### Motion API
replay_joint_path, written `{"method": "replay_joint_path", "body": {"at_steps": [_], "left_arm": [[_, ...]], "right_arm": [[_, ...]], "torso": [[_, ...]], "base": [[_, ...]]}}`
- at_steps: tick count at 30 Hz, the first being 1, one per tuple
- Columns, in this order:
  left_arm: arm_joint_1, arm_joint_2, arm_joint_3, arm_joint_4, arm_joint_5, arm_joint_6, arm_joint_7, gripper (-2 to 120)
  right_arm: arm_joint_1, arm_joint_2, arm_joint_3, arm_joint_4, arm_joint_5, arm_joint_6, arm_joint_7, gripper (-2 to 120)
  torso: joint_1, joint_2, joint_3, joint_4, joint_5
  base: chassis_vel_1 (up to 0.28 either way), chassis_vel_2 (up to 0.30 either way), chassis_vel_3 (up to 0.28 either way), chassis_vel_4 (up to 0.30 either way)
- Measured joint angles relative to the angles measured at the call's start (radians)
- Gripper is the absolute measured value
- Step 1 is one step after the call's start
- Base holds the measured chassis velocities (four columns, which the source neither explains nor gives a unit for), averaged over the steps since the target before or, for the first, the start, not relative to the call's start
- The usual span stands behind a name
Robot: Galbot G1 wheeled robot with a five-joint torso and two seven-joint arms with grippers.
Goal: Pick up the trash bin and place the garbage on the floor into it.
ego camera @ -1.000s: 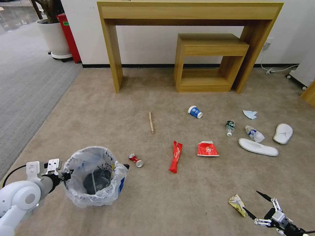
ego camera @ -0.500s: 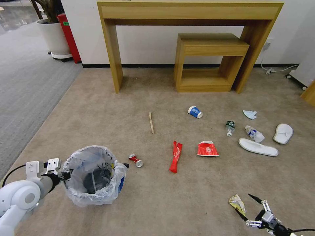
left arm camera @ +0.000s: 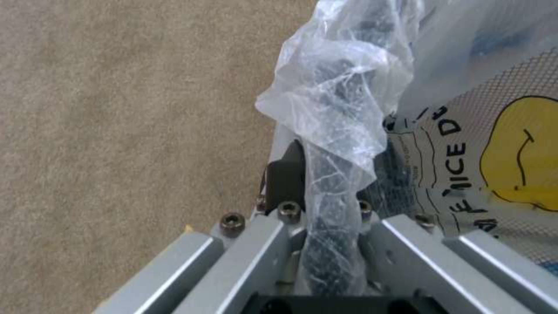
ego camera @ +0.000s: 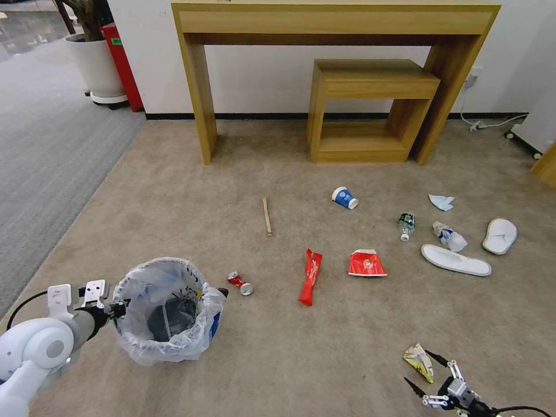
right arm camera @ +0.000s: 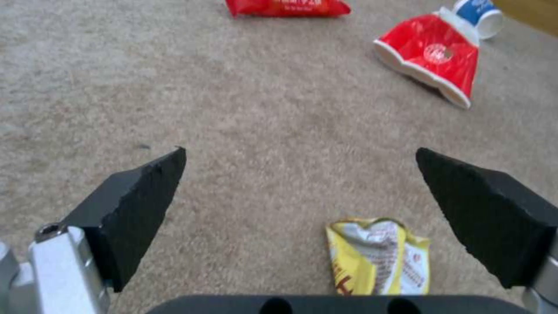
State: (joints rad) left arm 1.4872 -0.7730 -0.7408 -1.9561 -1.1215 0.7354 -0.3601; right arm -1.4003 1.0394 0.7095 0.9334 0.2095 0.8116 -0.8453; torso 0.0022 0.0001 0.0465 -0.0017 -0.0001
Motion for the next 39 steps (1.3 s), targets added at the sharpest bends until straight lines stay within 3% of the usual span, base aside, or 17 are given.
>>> {"method": "replay_joint_path", "body": {"at_steps": [19,39], "left_arm": [[-0.001,0.0,0.0,0.001,-0.001,0.0,0.0,0],[0.004,0.002,-0.005,-0.005,-0.001,0.0,0.001,0]], "right_arm": [[0.076,0.013,0.021,-0.166,-0.044,0.001,-0.001,100],[0.105,0.02,0.059,-0.224,-0.06,0.001,0.016,100]], "torso": [[0.0,0.0,0.0,0.0,0.0001],[0.0,0.0,0.0,0.0,0.0]], "base": [[0.0,0.0,0.0,0.0],[0.0,0.0,0.0,0.0]]}}
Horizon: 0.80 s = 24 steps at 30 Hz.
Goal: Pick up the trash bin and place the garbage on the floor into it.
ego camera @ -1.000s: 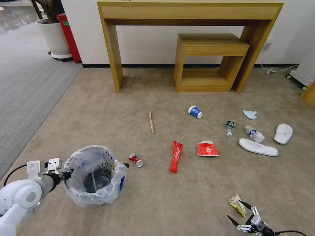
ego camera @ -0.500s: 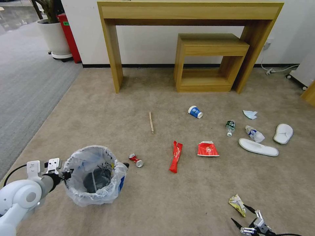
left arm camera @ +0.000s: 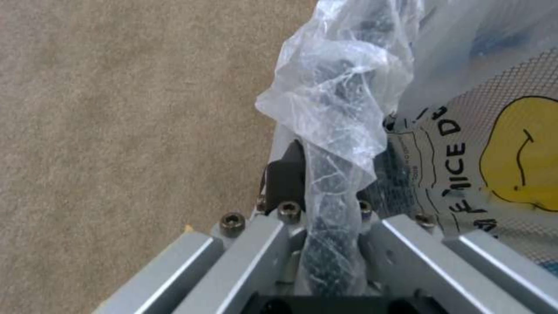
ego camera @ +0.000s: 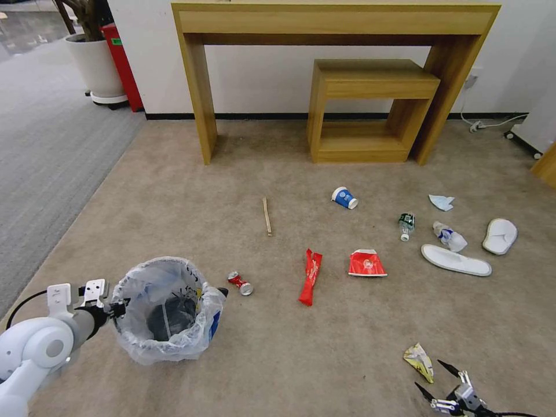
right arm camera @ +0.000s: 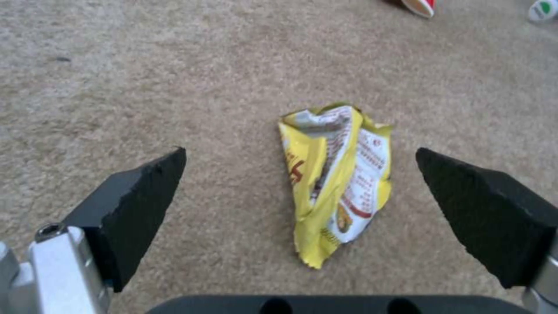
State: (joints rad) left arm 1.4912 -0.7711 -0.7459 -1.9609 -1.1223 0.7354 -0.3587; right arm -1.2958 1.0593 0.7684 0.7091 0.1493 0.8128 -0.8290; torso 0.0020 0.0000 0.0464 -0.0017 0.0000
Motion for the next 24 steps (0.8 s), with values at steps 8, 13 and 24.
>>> {"method": "replay_joint_path", "body": {"at_steps": [8,13,24], "left_arm": [[0.004,0.003,-0.006,-0.007,-0.002,0.0,0.0,0],[0.009,0.003,-0.009,-0.011,-0.002,0.0,0.0,0],[0.015,0.002,-0.015,-0.015,-0.002,0.0,0.0,0]], "right_arm": [[0.019,0.029,0.012,-0.032,-0.017,0.0,0.005,100],[0.034,0.036,0.022,-0.059,-0.023,0.0,0.009,100],[0.072,0.046,0.036,-0.123,-0.035,0.0,0.028,99]], "torso": [[0.0,0.0,0.0,0.0,0.0001],[0.0,0.0,0.0,0.0,-0.0001],[0.0,0.0,0.0,0.0,0.0001]], "base": [[0.0,0.0,0.0,0.0],[0.0,0.0,0.0,0.0],[0.0,0.0,0.0,0.0]]}}
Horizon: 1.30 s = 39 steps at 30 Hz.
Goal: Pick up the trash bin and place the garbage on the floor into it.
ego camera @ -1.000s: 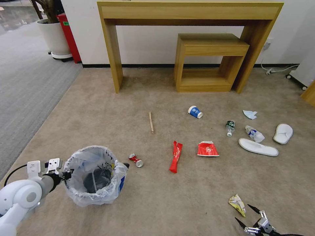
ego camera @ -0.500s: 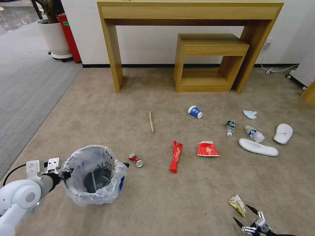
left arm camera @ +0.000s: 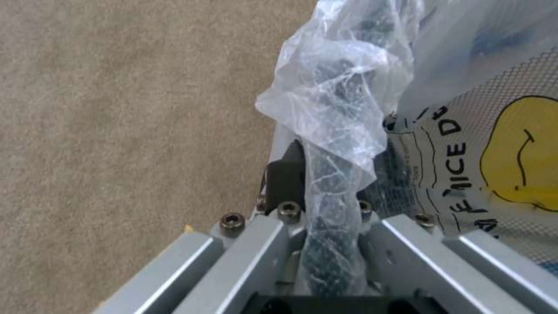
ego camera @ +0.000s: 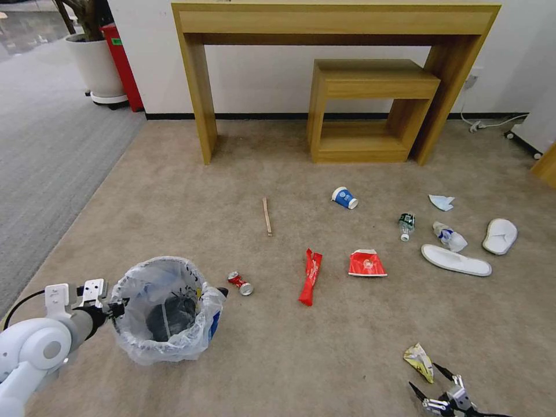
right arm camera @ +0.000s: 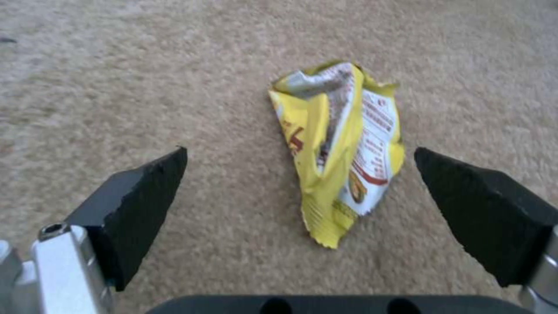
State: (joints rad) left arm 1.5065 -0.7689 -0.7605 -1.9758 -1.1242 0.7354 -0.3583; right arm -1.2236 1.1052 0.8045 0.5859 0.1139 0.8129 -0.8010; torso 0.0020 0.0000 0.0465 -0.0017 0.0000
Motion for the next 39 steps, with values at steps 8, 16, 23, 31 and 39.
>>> {"method": "replay_joint_path", "body": {"at_steps": [8,16,23,31,39], "left_arm": [[0.0,-0.001,0.0,0.0,0.001,0.0,0.0,0],[0.001,0.0,0.0,-0.001,0.0,0.0,0.001,0],[0.0,0.003,0.0,-0.001,0.0,0.0,0.001,0],[-0.005,0.003,0.004,0.005,0.001,-0.002,0.002,0],[-0.009,0.003,0.009,0.007,0.001,-0.005,0.002,0]], "right_arm": [[0.029,0.008,0.001,-0.034,-0.008,0.0,0.015,99],[0.059,0.025,-0.001,-0.068,-0.016,0.0,0.032,99],[0.078,0.034,-0.001,-0.09,-0.029,0.002,0.045,93],[0.094,0.03,0.0,-0.116,-0.038,0.003,0.051,91],[0.098,0.026,0.003,-0.129,-0.041,0.003,0.063,83]], "torso": [[0.0,0.0,0.0,0.0,0.0001],[0.0,0.0,0.0,0.0,-0.0003],[0.0,0.0,0.0,-0.0003,-0.0003],[0.0,0.0,0.0,0.0,0.0],[0.0,0.0,0.0,0.0001,0.0002]], "base": [[0.0,0.0,0.0,0.0],[0.0,0.0,0.0,0.0],[0.0,0.0,0.0,0.0],[0.0,0.0,0.0,0.0],[0.0,0.0,0.0,0.0]]}}
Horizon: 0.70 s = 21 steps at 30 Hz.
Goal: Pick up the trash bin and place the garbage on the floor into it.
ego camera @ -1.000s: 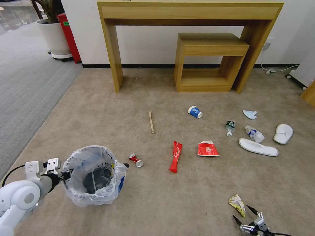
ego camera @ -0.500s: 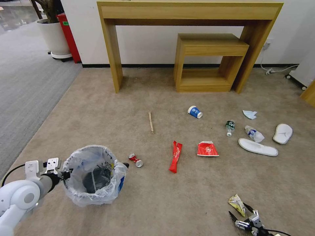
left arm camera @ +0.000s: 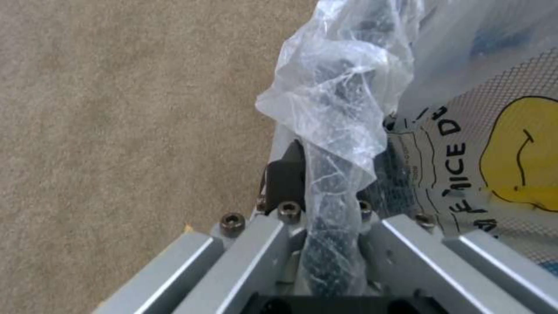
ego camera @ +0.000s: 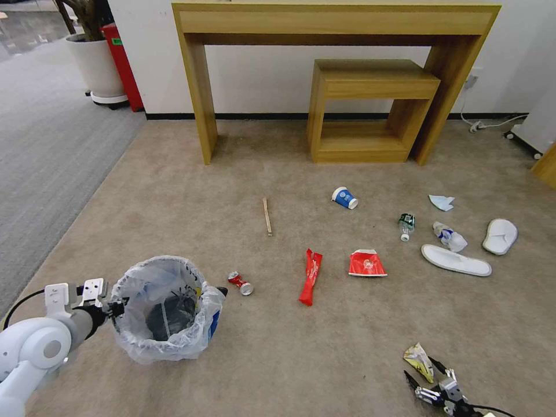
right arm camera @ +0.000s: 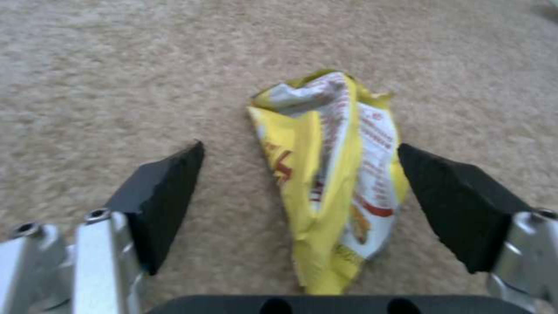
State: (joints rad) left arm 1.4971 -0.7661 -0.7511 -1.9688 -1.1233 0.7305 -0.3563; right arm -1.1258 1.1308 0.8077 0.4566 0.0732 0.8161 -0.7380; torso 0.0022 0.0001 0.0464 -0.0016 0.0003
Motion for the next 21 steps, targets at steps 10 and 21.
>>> {"method": "replay_joint_path", "body": {"at_steps": [10,21], "left_arm": [[-0.004,-0.009,0.009,0.011,0.011,-0.002,0.001,0],[0.0,-0.01,0.005,-0.005,0.01,-0.004,-0.001,0]], "right_arm": [[-0.015,-0.018,0.004,0.017,0.013,-0.004,0.008,52],[-0.028,-0.019,0.007,0.031,0.019,-0.005,0.007,43]], "torso": [[0.0,0.0,0.0,-0.0001,-0.0005],[0.0,0.0,0.0,-0.0002,0.0]], "base": [[0.0,0.0,0.0,0.0],[0.0,0.0,0.0,0.0]]}}
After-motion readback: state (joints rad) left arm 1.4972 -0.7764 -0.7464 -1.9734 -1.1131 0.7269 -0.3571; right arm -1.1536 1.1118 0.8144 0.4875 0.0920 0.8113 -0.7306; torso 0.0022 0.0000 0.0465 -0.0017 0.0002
